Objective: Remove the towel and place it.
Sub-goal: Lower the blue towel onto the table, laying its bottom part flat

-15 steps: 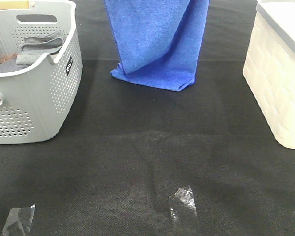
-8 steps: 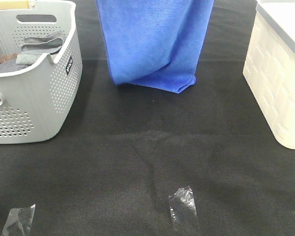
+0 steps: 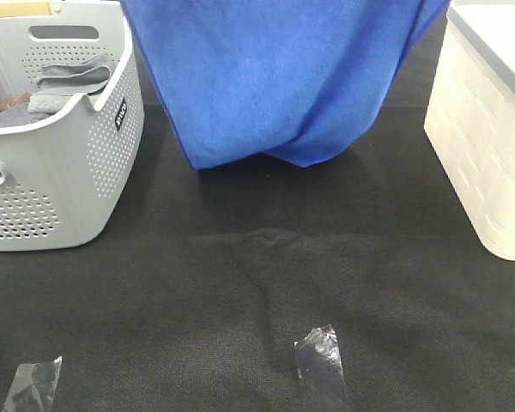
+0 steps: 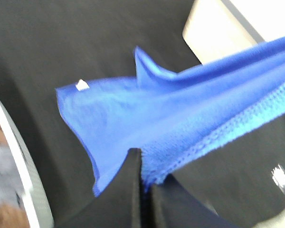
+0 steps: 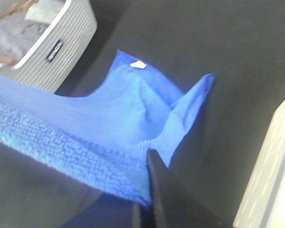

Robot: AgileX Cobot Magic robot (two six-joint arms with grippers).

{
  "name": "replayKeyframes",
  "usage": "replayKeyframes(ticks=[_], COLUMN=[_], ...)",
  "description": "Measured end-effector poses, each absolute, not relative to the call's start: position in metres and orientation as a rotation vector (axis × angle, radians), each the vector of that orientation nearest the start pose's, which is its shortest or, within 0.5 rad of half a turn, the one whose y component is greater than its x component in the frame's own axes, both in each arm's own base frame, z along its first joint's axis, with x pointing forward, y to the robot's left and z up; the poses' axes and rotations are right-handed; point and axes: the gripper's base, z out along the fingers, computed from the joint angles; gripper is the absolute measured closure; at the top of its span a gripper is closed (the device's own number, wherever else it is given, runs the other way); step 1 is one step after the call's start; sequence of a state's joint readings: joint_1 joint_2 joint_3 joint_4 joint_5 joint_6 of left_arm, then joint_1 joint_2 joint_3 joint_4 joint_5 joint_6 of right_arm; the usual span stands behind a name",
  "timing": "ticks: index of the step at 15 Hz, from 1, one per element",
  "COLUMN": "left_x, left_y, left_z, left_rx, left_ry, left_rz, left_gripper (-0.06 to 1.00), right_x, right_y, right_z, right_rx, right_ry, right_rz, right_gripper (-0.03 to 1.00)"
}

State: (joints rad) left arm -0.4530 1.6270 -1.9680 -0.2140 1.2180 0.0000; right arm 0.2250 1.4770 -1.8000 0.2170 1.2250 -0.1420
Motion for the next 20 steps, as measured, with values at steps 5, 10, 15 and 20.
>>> replayKeyframes(ticks=[5,10,15,20], left_x=[0.23,0.198,0.162,0.13], left_y=[-0.166,-0.161,-0.172,-0.2], left_z=[0.438,0.4,0.345,0.302], left_rx=[0.602,0.63,0.773,0.943], left_ry=[2.448,2.577,2.747,2.847], left_rz=[-0.557,-0.617,-0.661,-0.691], left_gripper=[0.94,0.94,0.94,0.94], right_x=[0.234,0.191,0.166,0.159], right_y=[0.076,0.068,0.062,0.059], right_z=[0.442,0.404,0.365,0.321], right_rx=[-0.411,-0.371,-0.368,-0.303], right_ry=[2.413,2.518,2.62,2.788], right_rz=[0.379,0.421,0.415,0.398], right_gripper=[0.94,0.94,0.94,0.94])
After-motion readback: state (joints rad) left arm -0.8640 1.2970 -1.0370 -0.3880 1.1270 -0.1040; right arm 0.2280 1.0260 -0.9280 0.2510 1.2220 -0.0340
